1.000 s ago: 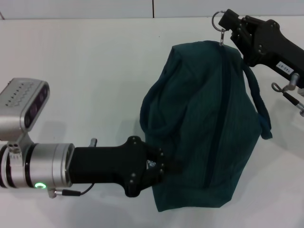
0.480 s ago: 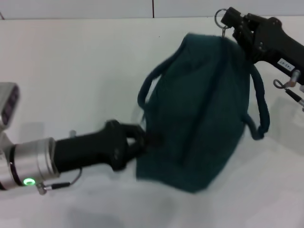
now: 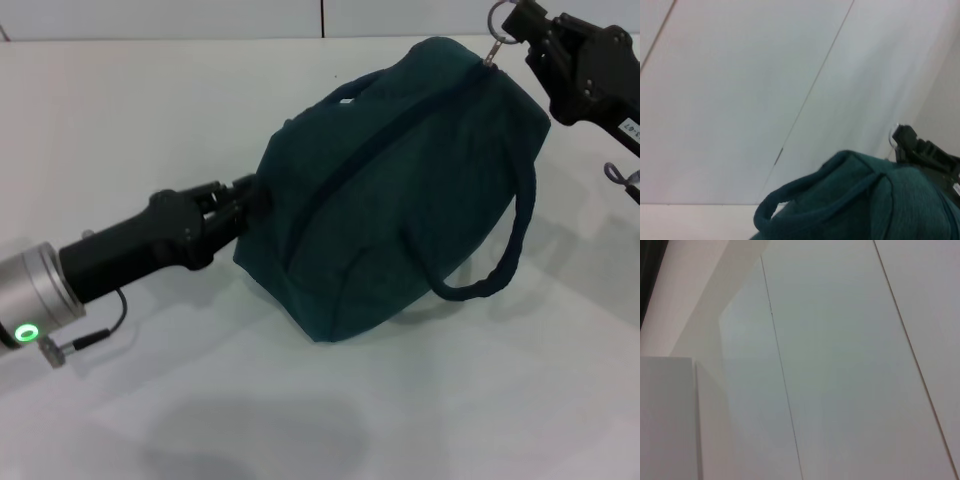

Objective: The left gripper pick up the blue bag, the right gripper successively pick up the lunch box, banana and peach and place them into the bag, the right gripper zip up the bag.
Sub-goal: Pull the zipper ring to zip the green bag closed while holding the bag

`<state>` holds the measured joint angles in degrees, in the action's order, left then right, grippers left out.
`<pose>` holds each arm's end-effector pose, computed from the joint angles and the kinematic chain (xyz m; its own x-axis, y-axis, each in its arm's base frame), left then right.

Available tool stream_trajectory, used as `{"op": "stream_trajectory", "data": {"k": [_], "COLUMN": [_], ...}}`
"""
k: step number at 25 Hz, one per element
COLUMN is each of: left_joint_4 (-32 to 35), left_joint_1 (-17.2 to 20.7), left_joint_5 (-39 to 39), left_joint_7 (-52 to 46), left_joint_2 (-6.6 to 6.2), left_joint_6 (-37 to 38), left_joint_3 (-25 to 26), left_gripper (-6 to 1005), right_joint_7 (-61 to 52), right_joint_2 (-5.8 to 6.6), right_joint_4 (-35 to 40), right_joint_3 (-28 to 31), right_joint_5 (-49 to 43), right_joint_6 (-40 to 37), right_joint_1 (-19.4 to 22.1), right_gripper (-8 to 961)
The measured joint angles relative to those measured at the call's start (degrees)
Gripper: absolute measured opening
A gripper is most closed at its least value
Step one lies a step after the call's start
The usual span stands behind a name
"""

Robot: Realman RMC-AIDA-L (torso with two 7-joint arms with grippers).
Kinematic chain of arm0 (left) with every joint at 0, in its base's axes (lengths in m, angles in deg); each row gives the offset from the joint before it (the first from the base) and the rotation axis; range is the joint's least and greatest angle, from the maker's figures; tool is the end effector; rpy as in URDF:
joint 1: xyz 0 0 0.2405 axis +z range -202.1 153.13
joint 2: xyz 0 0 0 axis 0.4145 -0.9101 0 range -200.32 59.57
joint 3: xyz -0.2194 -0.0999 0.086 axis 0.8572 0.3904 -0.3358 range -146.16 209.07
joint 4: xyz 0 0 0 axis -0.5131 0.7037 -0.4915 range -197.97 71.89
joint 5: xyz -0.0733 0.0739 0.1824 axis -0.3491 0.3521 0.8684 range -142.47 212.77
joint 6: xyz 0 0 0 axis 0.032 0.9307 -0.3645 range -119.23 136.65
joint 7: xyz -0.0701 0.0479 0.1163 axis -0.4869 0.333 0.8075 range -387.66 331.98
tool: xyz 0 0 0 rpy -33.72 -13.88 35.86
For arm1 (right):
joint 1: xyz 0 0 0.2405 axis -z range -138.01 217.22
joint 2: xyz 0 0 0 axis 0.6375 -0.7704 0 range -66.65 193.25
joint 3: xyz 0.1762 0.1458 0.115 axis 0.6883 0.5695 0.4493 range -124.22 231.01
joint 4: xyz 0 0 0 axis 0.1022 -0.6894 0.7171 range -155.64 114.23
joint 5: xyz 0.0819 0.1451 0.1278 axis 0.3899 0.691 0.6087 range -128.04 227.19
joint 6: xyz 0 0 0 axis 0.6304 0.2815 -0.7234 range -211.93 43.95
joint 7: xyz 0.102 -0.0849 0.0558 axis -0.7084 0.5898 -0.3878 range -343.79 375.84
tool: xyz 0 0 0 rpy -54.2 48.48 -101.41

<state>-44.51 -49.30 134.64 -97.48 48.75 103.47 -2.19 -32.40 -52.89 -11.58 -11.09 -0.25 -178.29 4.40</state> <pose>-0.2792 0.2836 -0.0181 0.4654 0.3711 0.8035 0.6220 -0.7830 0.0014 0.2133 0.3442 0.0059 0.3992 0.0837 -0.9130 -0.4589 -0.8439 -0.2780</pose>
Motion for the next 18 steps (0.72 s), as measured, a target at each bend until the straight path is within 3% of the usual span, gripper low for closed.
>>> {"op": "stream_trajectory", "data": {"k": [1,4,13,14,18], "left_joint_4": [0.87,2.75,13.47,22.46,37.34], "left_joint_1": [-0.05,-0.32,-2.09,-4.05,-6.74], "left_joint_5": [-0.01,-0.06,0.82,1.85,5.3], "left_joint_7": [-0.59,-1.95,-12.75,-22.62,-35.85], "left_joint_2": [0.06,0.14,-0.14,-0.31,-0.01], "left_joint_6": [-0.01,-0.01,2.62,2.86,2.31], "left_joint_3": [-0.01,-0.17,-2.01,-7.52,-14.79], "left_gripper": [56,235,622,664,653], "right_joint_7": [0.0,0.0,0.0,0.0,0.0], "right_joint_2": [0.0,0.0,0.0,0.0,0.0], "right_joint_4": [-0.04,-0.12,-0.91,-0.92,-1.0], "right_joint_3": [-0.04,-0.09,-0.12,-0.11,-0.12], "right_joint_5": [-0.05,-0.13,-0.35,-0.36,-0.34], "right_joint_6": [0.03,0.05,0.91,0.97,1.43], "right_joint_1": [0.0,0.05,-0.44,-0.44,-0.67], "right_gripper": [4,4,5,5,5]}}
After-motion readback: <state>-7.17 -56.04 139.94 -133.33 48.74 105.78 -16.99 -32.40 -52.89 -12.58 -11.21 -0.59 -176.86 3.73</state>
